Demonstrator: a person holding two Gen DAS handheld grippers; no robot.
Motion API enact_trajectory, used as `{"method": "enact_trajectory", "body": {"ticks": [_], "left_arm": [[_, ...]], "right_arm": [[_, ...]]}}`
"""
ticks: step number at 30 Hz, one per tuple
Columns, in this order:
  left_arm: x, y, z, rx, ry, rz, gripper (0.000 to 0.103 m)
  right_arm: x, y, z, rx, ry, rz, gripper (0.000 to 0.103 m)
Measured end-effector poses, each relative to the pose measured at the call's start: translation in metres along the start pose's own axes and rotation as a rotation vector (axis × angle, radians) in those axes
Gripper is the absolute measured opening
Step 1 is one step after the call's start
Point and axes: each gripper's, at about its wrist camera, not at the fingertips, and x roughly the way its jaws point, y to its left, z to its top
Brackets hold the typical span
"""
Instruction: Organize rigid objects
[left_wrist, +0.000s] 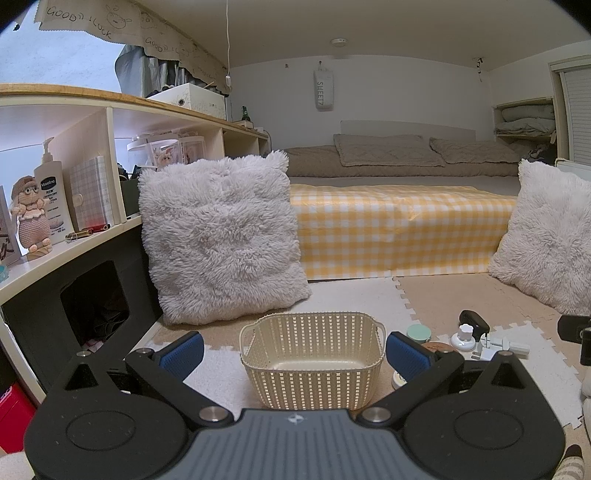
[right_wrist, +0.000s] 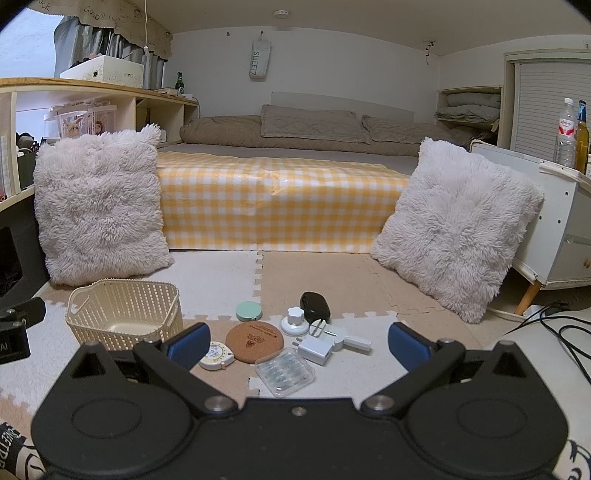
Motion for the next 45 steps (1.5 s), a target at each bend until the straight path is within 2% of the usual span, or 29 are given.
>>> {"method": "enact_trajectory", "body": {"ticks": [29,38,45], "left_arm": [[0.0,0.0,0.0,0.0,-0.001,0.001,0.103],[-0.004,0.0,0.001,-0.005,-0.015,0.004,0.103],[0.008,-0.004,0.012,0.005,0.007,-0.013,0.103]], "right_arm": [[-0.001,-0.001,0.0,0.002,-0.001,0.0,0.103],[-0.008,0.0,0.001,0.002,-0.026,-0.001,0.103],[-0.003,-0.006,0.008,0.037,-0.024,0.016,0.103]]}}
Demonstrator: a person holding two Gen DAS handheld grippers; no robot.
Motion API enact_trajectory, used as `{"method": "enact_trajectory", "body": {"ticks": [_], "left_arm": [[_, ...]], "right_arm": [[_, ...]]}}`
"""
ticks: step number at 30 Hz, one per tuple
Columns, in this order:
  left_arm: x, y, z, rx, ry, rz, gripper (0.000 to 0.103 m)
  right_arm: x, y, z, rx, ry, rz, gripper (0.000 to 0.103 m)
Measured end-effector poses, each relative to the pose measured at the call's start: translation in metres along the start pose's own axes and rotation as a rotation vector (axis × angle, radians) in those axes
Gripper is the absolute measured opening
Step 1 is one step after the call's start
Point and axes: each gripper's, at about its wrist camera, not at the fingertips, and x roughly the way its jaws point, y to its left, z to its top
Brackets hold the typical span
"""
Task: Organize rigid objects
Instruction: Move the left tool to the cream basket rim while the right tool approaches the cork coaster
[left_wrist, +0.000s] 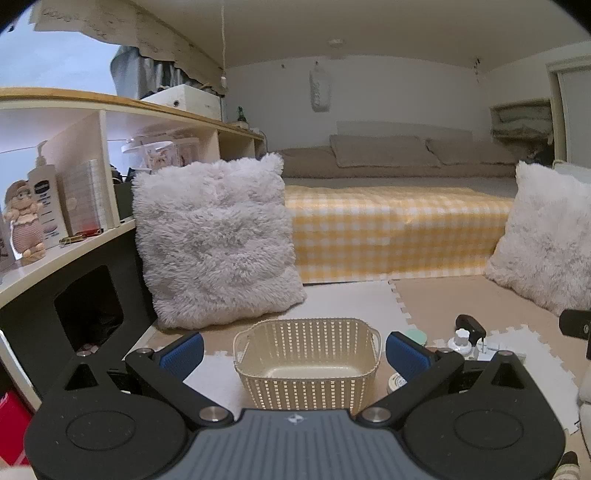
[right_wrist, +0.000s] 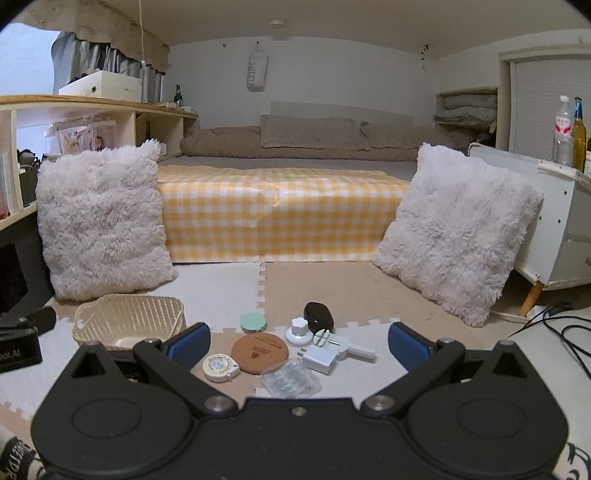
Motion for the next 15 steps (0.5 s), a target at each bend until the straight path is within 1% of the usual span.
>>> {"method": "enact_trajectory", "body": {"ticks": [4,9,15], "left_arm": [[0.012,0.0,0.016,0.008,-0.009,-0.01,0.103],[0.028,0.0,0.038,0.008,-0.027,-0.012,0.103],[0.064,-0.001,0.055,0.045,0.013,-0.002,0.103]], "right_arm": [[0.009,-0.001,0.012,-0.027,-0.02,-0.011,0.103],[0.025,-0.01,0.031,-0.006,-0.026,-0.014,0.103],[0.057,-0.02,0.049,0.001,-0.022,-0.02,0.103]]}}
